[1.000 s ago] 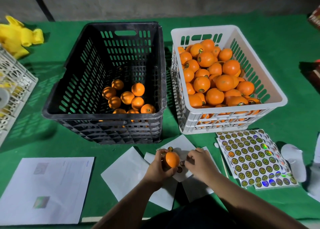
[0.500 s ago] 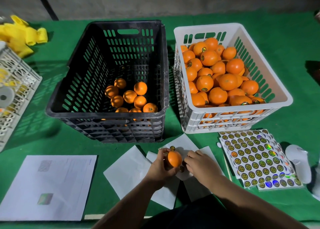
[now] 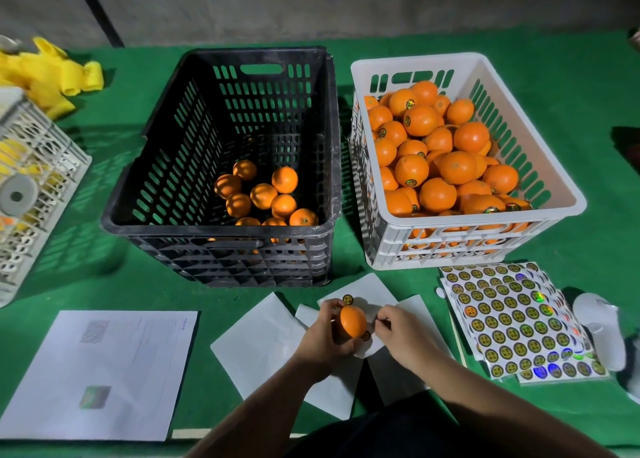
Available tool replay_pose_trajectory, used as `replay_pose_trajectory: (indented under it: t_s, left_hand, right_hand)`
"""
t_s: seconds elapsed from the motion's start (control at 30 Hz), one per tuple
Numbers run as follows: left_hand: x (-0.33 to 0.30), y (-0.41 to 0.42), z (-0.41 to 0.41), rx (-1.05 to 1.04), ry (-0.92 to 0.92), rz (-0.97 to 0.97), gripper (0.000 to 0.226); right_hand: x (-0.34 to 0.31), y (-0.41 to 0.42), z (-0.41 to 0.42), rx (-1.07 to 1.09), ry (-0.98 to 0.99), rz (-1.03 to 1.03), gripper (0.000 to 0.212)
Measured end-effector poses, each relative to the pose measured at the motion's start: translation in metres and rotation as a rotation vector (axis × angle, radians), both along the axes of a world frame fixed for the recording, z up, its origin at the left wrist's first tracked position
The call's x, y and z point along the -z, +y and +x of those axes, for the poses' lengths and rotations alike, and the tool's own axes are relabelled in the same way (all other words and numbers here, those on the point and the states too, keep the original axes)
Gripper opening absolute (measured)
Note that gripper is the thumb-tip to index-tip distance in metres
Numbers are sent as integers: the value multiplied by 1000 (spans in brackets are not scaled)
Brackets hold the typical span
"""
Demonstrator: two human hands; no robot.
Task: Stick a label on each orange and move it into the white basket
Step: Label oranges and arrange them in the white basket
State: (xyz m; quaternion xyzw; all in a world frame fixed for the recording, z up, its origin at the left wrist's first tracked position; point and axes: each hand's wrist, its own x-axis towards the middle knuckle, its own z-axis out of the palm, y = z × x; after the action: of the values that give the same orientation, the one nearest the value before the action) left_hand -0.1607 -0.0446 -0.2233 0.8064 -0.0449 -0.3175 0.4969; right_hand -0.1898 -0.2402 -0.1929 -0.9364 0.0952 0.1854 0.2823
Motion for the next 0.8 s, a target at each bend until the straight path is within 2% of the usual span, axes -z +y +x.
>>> replay_pose_trajectory:
  t_s: [0.2,0.37,0.63,0.8]
  left_hand:
    - [3,6,-1,171,-103,99,72]
    - [2,8,-4,244,-166,147,70]
    - [3,13,-3,363,-179,194,70]
    - [2,13,0,405,-199,220,72]
  right_hand:
    - [0,-4,1,-230,-33,-219,13]
    - [5,0,4,-31,70,-82,13]
    - [9,1,9,8,122,-59,25]
    - [13,1,12,83,163,4,21]
